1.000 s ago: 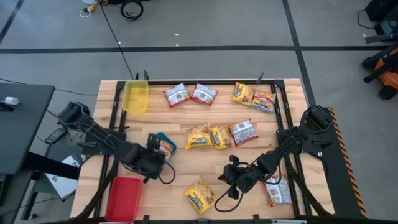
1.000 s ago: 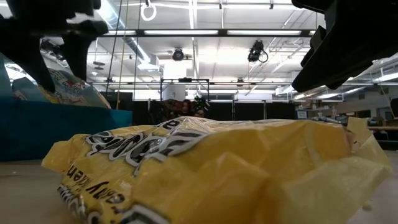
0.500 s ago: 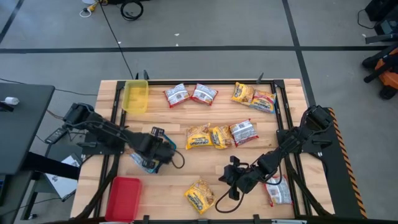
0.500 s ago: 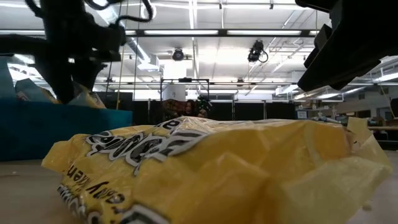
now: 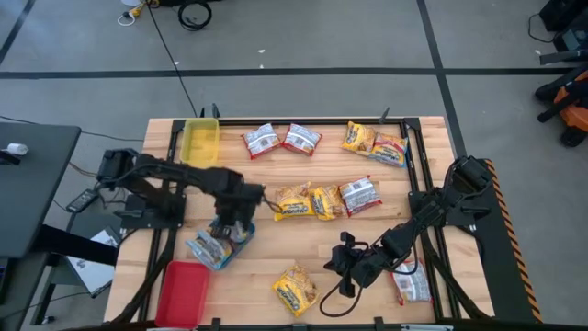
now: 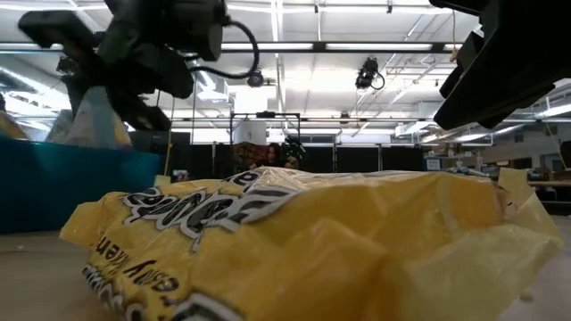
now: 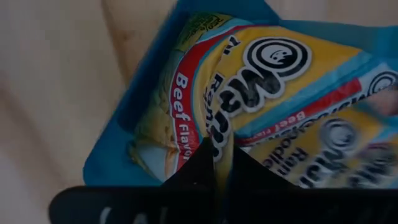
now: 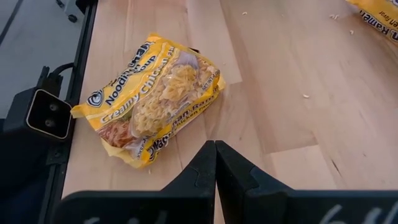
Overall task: Sort Maruchan noodles
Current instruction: Put the bottom blue noodle pack into the blue bin
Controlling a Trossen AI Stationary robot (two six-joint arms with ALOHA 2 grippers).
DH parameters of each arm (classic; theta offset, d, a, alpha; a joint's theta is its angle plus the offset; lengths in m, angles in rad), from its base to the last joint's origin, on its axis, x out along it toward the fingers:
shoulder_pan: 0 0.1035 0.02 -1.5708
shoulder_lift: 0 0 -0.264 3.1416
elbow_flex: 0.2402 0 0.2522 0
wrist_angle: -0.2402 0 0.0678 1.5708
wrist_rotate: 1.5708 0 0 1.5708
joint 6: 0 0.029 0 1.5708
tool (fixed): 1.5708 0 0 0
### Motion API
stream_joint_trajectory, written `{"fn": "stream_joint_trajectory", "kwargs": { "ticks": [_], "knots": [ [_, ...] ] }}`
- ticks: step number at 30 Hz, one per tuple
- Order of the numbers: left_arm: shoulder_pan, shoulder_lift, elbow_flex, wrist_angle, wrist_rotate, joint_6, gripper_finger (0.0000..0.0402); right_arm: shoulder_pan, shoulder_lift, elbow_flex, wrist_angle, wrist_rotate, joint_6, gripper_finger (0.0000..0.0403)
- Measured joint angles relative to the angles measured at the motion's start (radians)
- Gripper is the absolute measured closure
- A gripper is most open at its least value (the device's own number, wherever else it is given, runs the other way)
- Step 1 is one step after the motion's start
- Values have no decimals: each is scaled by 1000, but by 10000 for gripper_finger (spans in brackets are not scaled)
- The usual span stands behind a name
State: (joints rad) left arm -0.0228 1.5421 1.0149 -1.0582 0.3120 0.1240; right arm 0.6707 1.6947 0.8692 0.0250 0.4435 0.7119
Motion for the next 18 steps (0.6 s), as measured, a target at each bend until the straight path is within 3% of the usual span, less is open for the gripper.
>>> {"fn": "stream_joint_trajectory", "kwargs": {
  "ticks": [6, 18],
  "knots": [
    [119, 0, -10, -49, 173, -1, 389, -8, 0, 0, -5, 0, -8, 391],
    [47, -1, -91, -45, 144, -30, 383, -34, 0, 0, -40, 6, -42, 391]
  ]
}}
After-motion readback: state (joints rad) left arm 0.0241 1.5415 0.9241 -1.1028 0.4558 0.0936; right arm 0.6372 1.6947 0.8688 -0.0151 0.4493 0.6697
